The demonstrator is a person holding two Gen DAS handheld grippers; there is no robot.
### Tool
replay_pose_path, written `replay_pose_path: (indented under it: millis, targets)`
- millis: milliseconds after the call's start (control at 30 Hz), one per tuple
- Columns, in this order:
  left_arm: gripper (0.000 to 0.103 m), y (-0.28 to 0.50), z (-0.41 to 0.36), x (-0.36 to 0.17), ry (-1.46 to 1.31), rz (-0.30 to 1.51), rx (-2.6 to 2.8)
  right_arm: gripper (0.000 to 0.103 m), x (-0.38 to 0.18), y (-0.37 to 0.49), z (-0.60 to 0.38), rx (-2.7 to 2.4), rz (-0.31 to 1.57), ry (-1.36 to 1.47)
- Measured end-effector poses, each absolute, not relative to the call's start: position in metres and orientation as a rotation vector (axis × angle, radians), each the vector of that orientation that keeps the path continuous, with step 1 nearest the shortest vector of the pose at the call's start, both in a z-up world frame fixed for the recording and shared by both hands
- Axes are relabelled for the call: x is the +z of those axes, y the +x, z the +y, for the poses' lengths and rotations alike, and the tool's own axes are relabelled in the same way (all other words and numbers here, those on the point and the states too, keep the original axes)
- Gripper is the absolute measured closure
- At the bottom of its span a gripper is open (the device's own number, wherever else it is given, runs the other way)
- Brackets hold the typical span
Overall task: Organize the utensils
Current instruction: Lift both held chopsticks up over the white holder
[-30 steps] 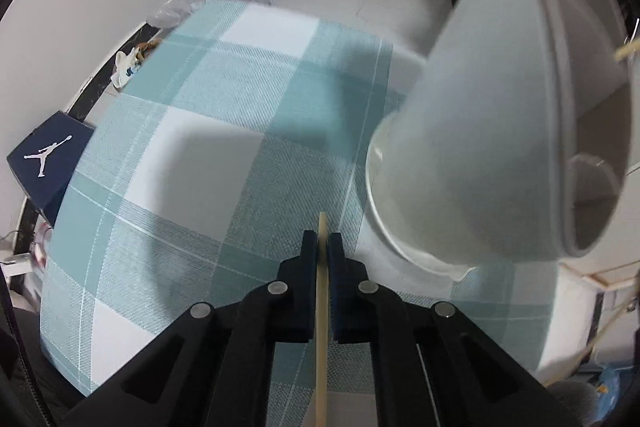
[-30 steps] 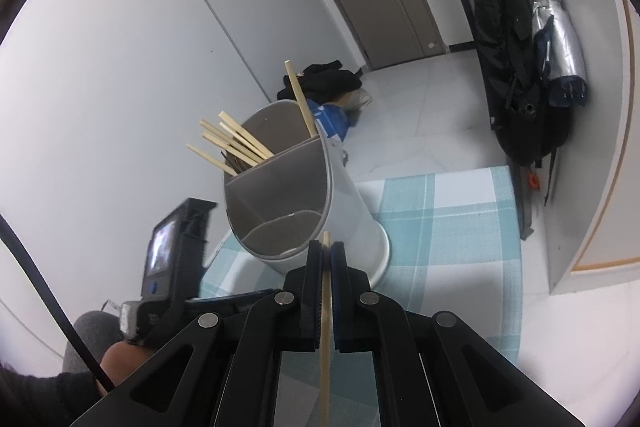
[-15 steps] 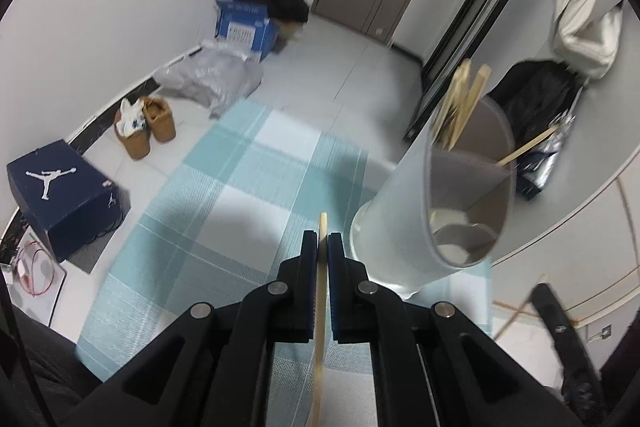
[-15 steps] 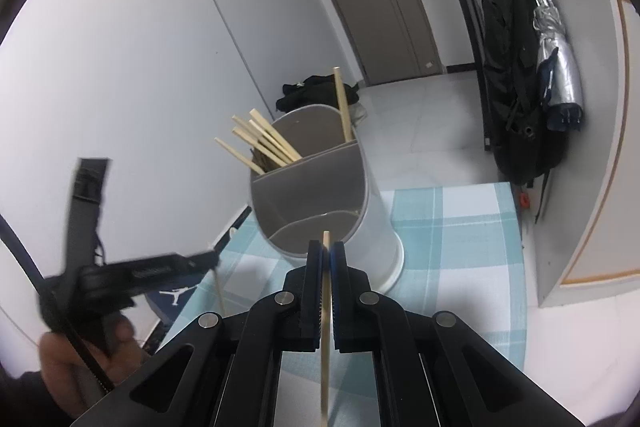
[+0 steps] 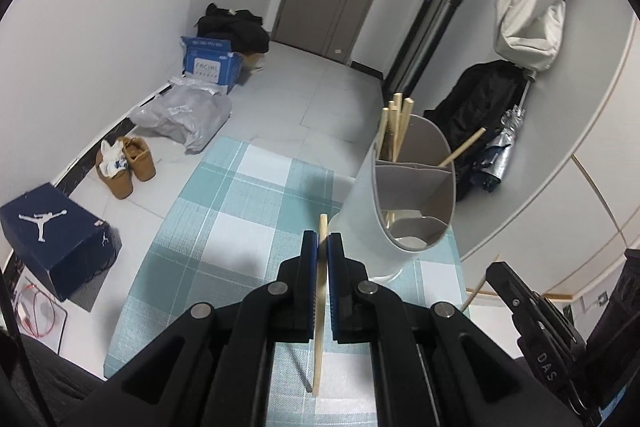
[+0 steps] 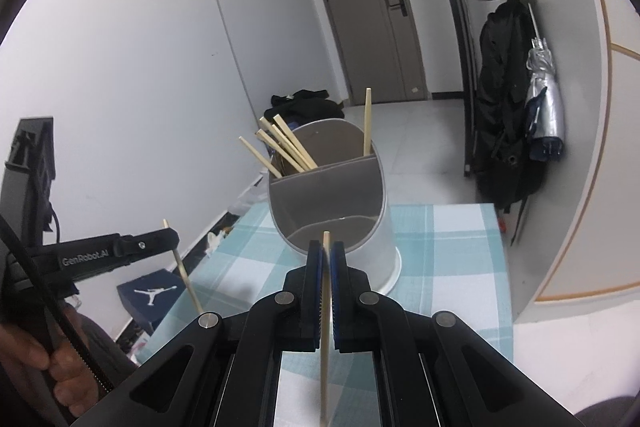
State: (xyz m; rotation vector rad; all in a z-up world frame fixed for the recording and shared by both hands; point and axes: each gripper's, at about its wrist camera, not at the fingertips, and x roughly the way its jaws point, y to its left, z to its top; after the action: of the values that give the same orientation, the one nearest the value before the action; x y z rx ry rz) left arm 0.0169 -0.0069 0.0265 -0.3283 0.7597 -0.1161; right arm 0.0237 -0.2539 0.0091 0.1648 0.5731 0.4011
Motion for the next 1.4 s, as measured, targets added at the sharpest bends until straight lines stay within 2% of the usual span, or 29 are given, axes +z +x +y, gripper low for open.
replay_pose_path:
  millis: [367, 767, 1067, 1400]
  targets:
    - [0.102, 0.014, -0.015, 0.066, -0.324, 0.701, -0.233, 0.1, 0.04, 0.017, -0.262, 0.403, 0.501, 0.173]
    - [0.102, 0.051, -0.027, 0.143, -0.377, 0.493, -0.282, 0.1, 0.124, 0.054, -0.29, 0.42, 0.349, 0.212]
    - [0.102, 0.085, -0.035, 0.146, -0.315, 0.368, -0.222, 0.1, 0.166, 0.114, -0.284, 0.45, 0.27, 0.18]
    - [0.102, 0.119, -0.03, 0.115, -0.293, 0.364, -0.259, 0.1, 0.149, 0.172, -0.27, 0.5, 0.252, 0.176]
